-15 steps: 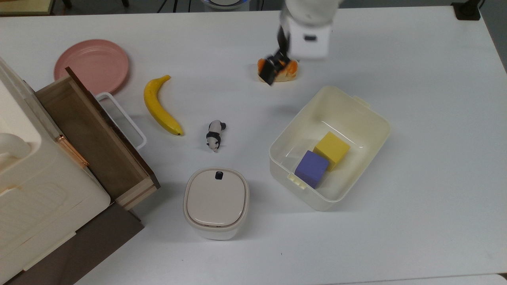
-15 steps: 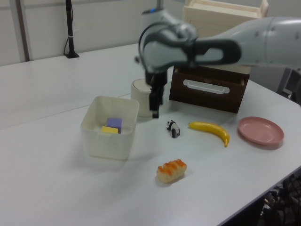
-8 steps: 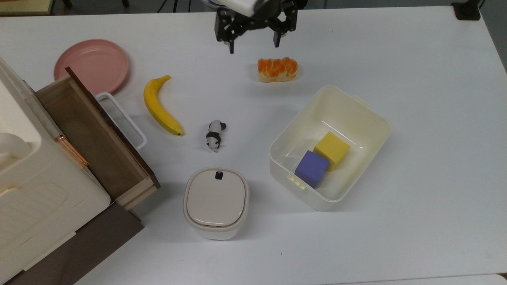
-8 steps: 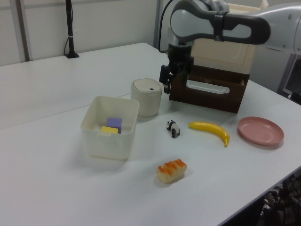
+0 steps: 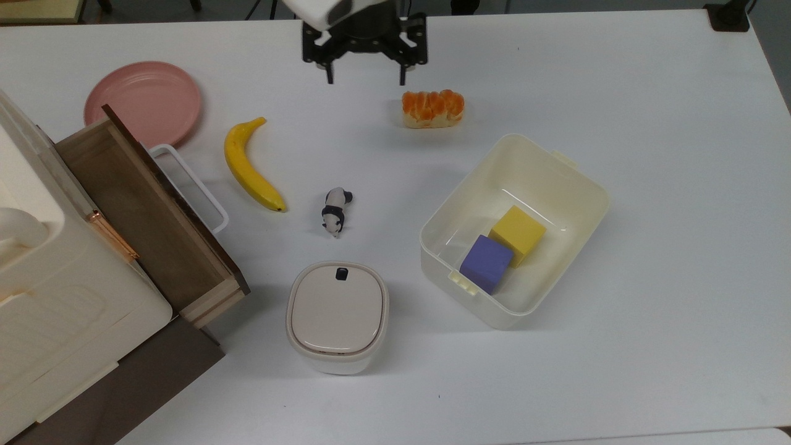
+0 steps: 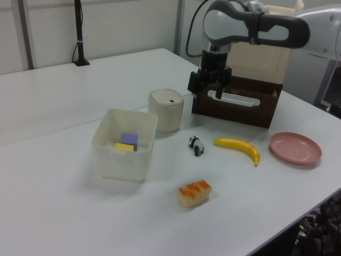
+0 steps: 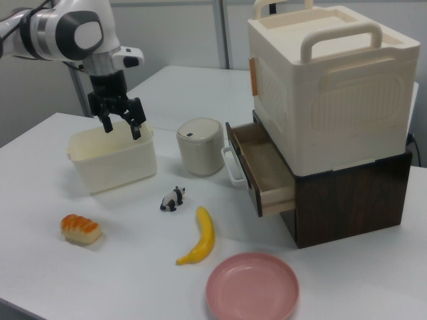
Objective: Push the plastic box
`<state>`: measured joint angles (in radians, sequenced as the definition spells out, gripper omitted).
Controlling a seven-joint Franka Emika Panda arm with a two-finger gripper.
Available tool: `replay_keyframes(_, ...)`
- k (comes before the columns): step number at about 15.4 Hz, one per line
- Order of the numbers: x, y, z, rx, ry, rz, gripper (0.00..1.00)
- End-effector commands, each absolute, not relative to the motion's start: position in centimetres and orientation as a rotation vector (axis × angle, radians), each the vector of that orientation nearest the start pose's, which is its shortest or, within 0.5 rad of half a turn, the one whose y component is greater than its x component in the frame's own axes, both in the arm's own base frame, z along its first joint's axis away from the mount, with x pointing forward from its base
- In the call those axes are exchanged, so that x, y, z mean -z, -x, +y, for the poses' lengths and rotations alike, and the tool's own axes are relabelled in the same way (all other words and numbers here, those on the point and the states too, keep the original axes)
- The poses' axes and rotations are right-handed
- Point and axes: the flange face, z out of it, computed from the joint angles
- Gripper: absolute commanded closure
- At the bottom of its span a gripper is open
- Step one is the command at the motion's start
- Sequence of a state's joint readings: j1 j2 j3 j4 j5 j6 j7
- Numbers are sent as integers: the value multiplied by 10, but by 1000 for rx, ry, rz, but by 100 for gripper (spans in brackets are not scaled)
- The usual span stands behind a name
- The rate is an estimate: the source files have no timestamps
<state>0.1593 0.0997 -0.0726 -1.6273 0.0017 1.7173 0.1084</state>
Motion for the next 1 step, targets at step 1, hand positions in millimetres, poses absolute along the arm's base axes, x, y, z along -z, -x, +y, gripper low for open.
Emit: replay_keyframes(1, -562, -580, 49, 17, 3121, 82, 0)
